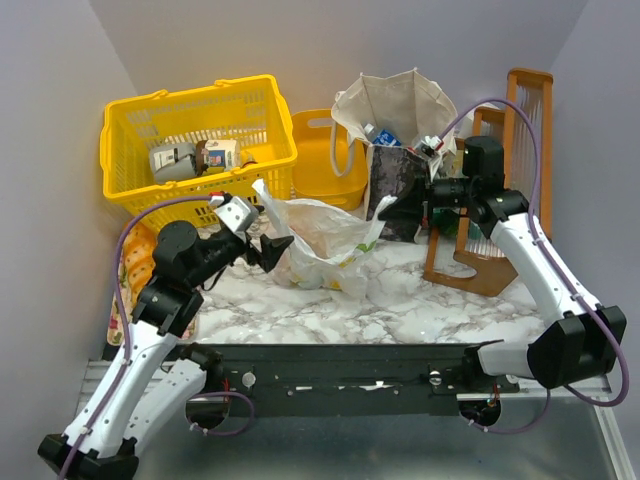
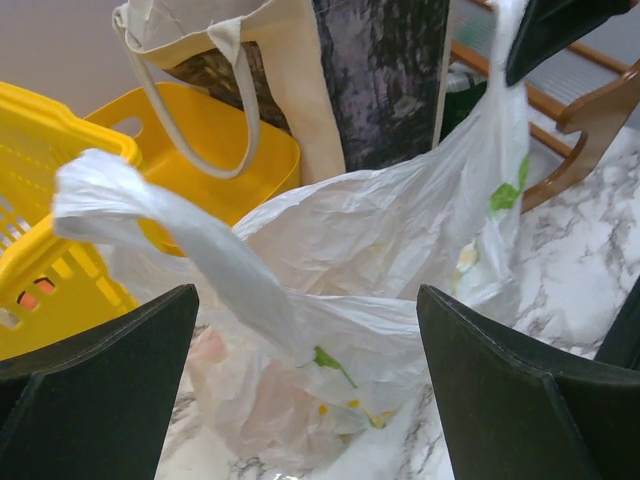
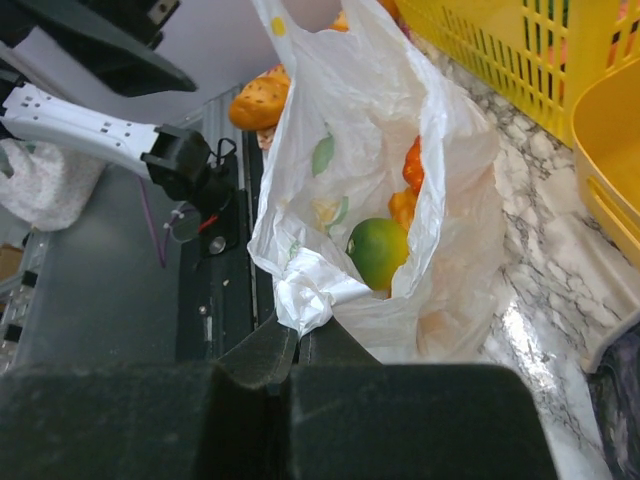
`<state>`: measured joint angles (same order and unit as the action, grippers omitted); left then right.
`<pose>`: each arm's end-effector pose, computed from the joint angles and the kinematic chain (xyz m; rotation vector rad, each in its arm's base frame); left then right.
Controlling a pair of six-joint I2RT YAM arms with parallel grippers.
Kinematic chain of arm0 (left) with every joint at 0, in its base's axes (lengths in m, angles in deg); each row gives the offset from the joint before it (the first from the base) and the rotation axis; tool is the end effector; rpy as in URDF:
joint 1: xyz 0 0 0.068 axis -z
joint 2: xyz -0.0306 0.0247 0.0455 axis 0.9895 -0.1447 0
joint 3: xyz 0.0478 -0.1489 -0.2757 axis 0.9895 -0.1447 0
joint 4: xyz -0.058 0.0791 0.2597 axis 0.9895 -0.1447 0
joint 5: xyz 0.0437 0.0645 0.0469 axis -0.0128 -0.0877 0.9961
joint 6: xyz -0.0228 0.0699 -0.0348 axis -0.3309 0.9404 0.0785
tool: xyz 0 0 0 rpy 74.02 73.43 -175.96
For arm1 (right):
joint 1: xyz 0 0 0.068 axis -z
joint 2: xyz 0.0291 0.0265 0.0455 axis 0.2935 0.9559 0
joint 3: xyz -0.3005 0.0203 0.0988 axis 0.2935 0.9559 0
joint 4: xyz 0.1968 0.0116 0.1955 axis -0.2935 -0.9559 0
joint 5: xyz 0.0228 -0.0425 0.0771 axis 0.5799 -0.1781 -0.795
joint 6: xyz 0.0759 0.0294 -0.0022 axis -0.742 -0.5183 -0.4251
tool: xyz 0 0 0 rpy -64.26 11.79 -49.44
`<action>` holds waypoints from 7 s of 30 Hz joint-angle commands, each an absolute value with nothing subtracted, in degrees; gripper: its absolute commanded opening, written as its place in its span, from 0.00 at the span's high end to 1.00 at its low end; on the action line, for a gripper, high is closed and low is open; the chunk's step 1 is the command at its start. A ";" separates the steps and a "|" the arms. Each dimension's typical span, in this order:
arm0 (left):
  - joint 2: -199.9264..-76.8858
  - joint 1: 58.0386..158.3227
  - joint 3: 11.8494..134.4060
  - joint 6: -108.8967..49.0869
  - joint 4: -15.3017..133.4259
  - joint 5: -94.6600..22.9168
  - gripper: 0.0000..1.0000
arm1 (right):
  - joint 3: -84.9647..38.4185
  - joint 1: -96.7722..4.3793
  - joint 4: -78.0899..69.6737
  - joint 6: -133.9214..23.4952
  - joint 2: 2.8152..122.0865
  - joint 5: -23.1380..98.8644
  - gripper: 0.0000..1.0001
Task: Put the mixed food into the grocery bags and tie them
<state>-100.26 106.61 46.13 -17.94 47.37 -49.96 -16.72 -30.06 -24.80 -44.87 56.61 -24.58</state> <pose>0.1377 -0.0937 0.3923 0.6526 1.4998 -0.6416 0.2729 0.1311 0.3992 -1.0092 1.6550 1.3354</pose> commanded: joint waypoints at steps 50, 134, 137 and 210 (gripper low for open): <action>-108.09 100.49 48.60 -23.95 54.41 -80.79 1.00 | -37.02 -33.59 -35.52 -41.11 58.38 -2.05 0.22; -112.83 100.40 49.65 -23.33 59.59 -81.93 0.15 | -52.32 -60.93 -37.80 -35.04 76.73 -19.53 0.99; -113.97 100.40 48.86 -25.00 63.09 -83.85 0.15 | -51.97 -60.93 -37.54 -35.21 76.82 -19.97 0.99; -119.86 95.57 44.90 -33.97 65.31 -85.53 1.00 | -18.49 -32.45 -26.03 -32.32 57.31 -33.07 0.10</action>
